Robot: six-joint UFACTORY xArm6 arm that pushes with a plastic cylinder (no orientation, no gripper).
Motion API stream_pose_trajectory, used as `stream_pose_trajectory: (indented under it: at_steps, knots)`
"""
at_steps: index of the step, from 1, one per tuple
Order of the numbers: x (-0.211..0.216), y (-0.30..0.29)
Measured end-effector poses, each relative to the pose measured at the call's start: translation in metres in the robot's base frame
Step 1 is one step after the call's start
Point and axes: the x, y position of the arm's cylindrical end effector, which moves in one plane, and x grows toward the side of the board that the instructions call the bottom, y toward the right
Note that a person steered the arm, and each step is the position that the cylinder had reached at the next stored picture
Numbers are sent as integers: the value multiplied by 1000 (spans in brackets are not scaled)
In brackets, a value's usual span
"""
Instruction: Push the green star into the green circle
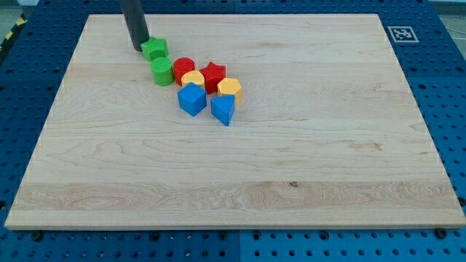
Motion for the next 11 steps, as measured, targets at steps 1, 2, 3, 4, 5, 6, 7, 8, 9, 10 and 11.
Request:
stream_pose_trajectory:
  at_steps: [1, 2, 3, 4, 5, 6, 7, 8, 9, 10, 11]
  knots:
    - [5, 2]
    - [11, 2]
    - [-13, 3]
    - [-29, 4]
    - [-27, 6]
    - [-13, 10]
    - [-1, 13]
    - [0, 36]
    - [0, 44]
    - [-13, 47]
    - [-7, 92]
